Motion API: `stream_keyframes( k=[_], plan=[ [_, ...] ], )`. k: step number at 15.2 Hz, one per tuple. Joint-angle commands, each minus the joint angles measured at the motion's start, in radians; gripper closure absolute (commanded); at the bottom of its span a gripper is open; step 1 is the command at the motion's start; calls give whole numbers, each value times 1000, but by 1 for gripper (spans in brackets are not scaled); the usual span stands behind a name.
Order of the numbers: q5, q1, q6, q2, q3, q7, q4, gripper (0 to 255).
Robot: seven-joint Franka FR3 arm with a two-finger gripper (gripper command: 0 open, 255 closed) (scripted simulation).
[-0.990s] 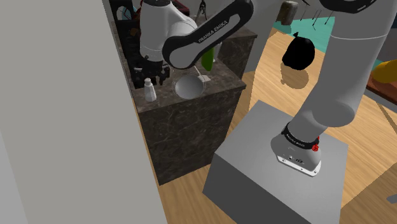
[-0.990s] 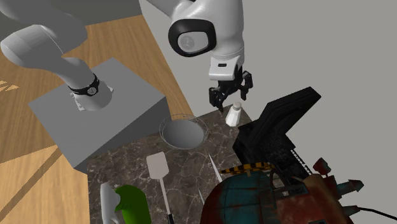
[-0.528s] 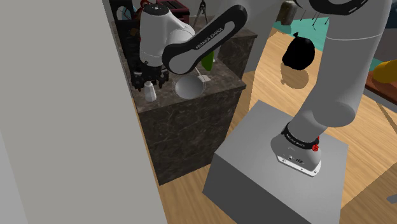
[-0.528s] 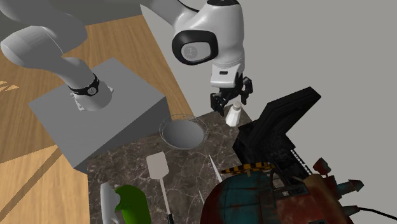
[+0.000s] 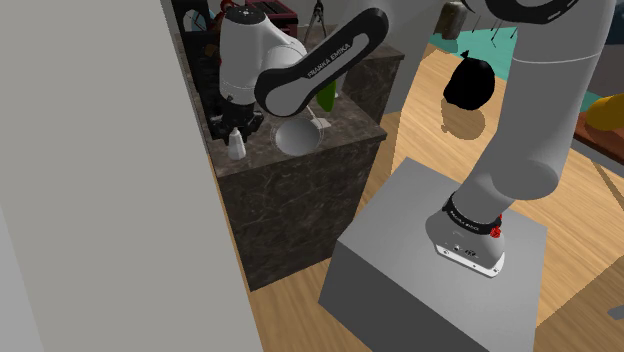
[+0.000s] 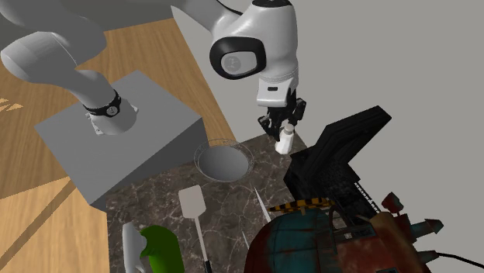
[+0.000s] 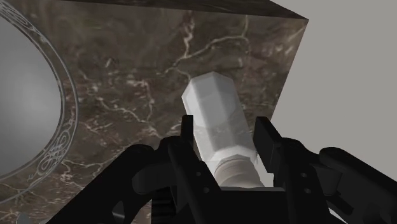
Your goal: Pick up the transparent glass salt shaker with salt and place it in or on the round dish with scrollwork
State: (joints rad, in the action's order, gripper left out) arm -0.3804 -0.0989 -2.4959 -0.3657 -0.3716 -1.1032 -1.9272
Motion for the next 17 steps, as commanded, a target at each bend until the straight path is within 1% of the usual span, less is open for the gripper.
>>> stream_keyframes(
  k=[1,6,17],
  plan=[
    [0,0,0,0,0,0,0,255],
    [0,0,0,0,0,0,0,255],
    [70,21,115,78,-32,58,46,255]
  ],
)
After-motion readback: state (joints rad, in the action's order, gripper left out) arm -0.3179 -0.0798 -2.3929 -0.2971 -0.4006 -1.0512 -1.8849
